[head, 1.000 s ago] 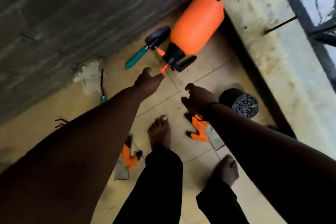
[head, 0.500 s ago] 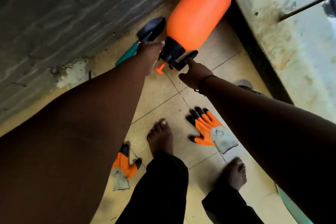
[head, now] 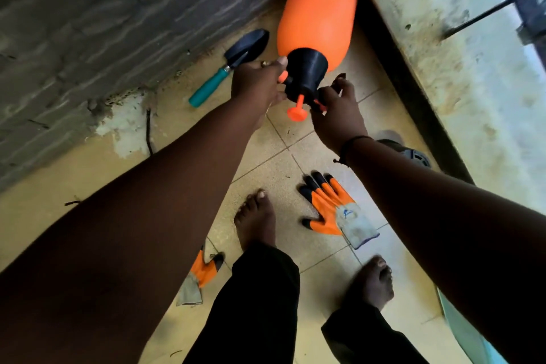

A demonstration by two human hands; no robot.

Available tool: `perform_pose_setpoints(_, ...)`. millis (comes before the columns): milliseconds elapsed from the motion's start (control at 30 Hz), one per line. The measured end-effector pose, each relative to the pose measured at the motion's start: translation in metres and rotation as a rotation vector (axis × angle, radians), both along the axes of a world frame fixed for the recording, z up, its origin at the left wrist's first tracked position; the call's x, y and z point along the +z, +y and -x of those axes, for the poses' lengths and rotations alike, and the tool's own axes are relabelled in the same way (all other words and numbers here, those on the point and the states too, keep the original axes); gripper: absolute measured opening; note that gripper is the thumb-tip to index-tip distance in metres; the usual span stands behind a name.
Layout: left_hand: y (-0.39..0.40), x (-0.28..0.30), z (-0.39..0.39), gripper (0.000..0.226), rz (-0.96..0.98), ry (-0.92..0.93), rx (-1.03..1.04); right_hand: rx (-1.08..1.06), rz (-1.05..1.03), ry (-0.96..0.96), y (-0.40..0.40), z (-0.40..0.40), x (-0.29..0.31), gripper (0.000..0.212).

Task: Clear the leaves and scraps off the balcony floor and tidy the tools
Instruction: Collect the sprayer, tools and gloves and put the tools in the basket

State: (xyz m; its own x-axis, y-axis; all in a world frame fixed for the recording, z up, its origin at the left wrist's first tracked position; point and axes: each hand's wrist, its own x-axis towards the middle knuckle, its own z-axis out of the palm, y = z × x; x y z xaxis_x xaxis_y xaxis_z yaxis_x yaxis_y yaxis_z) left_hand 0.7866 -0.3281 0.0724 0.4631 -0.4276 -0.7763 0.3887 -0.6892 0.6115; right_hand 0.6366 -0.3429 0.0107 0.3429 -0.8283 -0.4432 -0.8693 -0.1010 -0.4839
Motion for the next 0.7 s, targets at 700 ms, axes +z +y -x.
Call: perform_pose_setpoints(700,0.206,0.392,0.150,0.033,0.001,-0.194,-0.693,0.313,-0.084,0.164,0.137,0.192,0.447,0.032)
